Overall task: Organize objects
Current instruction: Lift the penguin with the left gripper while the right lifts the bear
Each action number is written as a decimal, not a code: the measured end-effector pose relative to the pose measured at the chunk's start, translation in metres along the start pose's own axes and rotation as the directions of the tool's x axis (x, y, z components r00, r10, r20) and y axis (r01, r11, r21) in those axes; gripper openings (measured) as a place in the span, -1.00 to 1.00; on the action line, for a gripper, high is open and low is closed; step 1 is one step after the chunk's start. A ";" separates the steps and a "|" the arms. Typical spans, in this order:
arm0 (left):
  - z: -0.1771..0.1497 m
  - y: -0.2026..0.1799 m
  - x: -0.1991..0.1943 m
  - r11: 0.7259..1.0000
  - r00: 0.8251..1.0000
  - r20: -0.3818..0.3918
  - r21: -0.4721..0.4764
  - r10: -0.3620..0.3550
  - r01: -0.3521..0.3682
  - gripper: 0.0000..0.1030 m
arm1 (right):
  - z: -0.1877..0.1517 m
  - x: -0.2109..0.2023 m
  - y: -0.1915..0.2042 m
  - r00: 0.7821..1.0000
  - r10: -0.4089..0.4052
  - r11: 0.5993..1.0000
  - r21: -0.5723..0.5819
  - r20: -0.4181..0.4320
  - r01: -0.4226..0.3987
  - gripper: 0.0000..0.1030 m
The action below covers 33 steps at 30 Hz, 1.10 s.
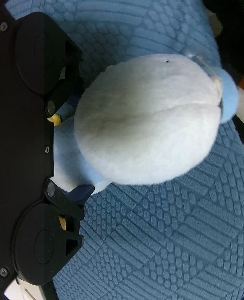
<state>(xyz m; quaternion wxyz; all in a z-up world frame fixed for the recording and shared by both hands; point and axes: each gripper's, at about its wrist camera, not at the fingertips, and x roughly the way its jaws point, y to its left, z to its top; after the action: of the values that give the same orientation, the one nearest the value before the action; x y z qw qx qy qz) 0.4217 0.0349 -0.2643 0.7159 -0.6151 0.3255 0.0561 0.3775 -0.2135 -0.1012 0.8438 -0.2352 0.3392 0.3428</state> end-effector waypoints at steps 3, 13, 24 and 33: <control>-0.004 -0.004 -0.011 0.998 1.000 0.013 0.062 0.027 -0.027 0.44 | -0.003 -0.005 -0.002 1.000 0.003 1.000 0.024 -0.001 -0.003 0.14; -0.029 -0.014 -0.075 0.964 0.994 -0.015 0.247 0.110 -0.103 0.31 | -0.021 -0.028 -0.003 0.999 0.030 0.994 0.105 -0.022 -0.028 0.14; -0.056 -0.016 -0.145 0.860 0.977 0.003 0.473 0.215 -0.191 0.25 | -0.057 -0.056 0.008 0.985 0.153 0.963 0.237 -0.083 -0.129 0.14; -0.050 -0.007 -0.143 0.815 0.963 0.034 0.525 0.267 -0.245 0.26 | -0.087 -0.047 0.034 0.955 0.249 0.935 0.296 -0.162 -0.193 0.15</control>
<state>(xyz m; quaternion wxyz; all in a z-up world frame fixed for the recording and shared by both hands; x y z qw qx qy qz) 0.2930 0.0328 -0.1828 0.8353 -0.3482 0.4228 0.0482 0.2914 -0.2652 -0.1294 0.7865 -0.1078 0.4900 0.3600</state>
